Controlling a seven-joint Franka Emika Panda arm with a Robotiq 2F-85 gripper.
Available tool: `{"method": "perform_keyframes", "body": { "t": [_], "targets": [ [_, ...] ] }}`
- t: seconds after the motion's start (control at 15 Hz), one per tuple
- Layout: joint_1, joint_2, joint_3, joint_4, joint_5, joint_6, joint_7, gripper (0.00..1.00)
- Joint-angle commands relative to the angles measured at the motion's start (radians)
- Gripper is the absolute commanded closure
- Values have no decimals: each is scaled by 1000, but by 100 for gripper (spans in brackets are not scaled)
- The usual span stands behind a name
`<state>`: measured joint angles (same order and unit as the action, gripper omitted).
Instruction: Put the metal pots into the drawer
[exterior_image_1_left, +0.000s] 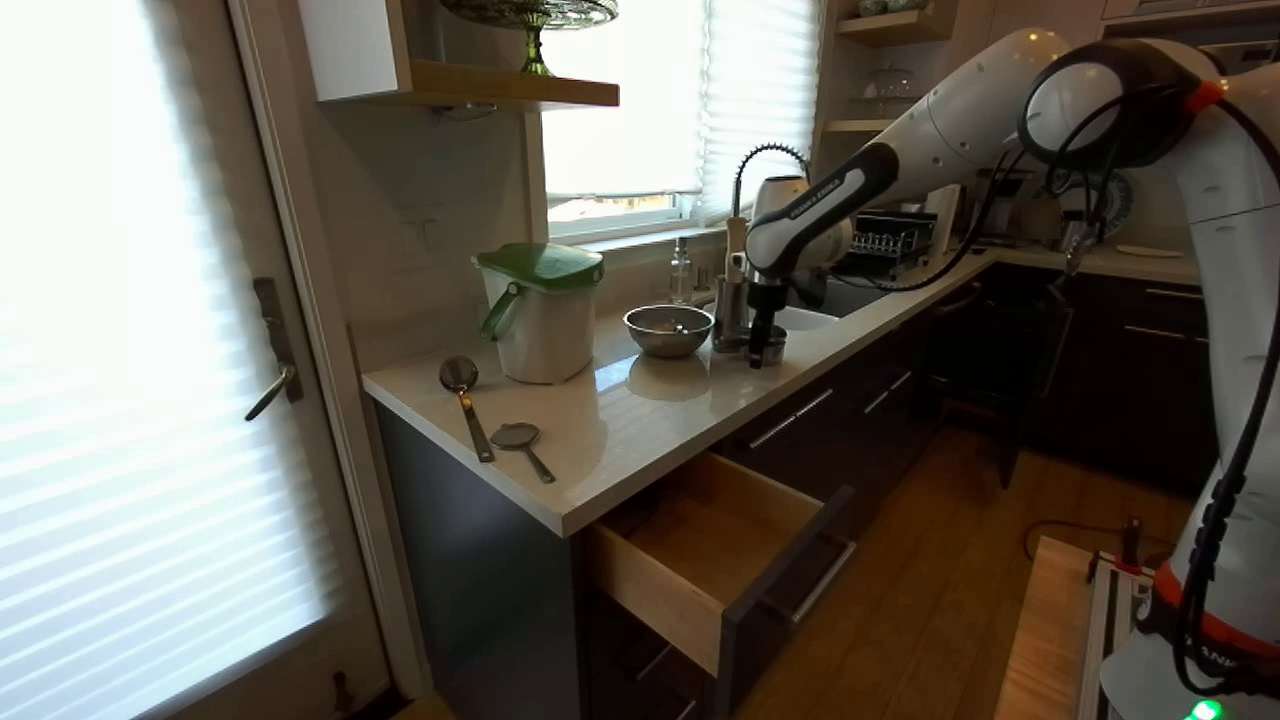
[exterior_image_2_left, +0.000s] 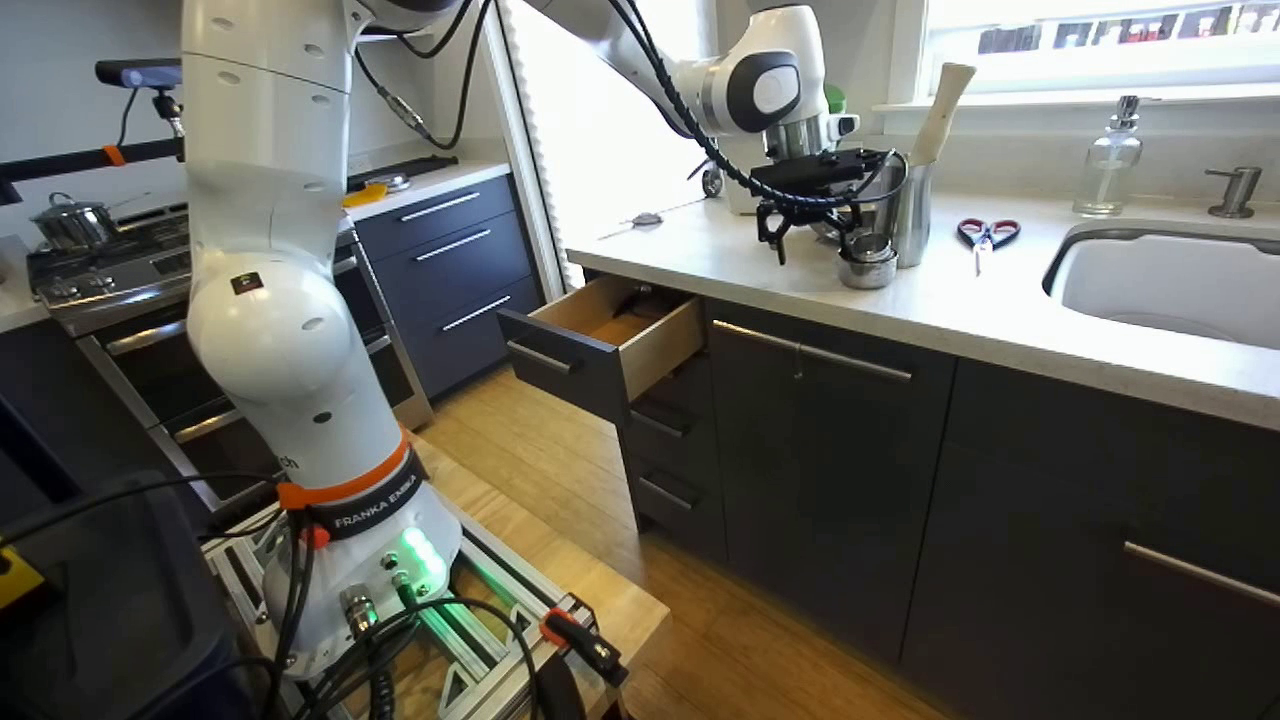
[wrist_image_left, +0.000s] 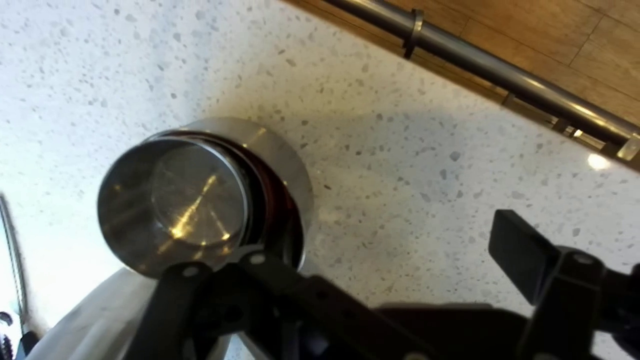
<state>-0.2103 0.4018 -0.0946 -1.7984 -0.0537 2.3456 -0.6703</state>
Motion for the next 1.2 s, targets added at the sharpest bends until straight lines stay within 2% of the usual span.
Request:
{"method": "perform_keyframes", "body": {
  "t": [0.0, 0.07, 0.13, 0.4, 0.6, 0.67, 0.73, 0.8, 1.13],
  "targets": [
    [-16, 14, 15, 20, -5, -39, -5, 19],
    [-17, 14, 14, 24, -5, -39, -4, 34],
    [-17, 15, 14, 28, -5, -39, -3, 41],
    [-18, 17, 13, 33, -6, -35, -1, 41],
    [-18, 18, 12, 34, -7, -35, -1, 52],
    [-19, 18, 12, 34, -7, -34, -1, 52],
    [-18, 19, 11, 36, -8, -33, 1, 58],
    [-18, 20, 11, 36, -8, -33, 2, 55],
    [-20, 22, 9, 38, -9, -28, 4, 71]
  ]
}}
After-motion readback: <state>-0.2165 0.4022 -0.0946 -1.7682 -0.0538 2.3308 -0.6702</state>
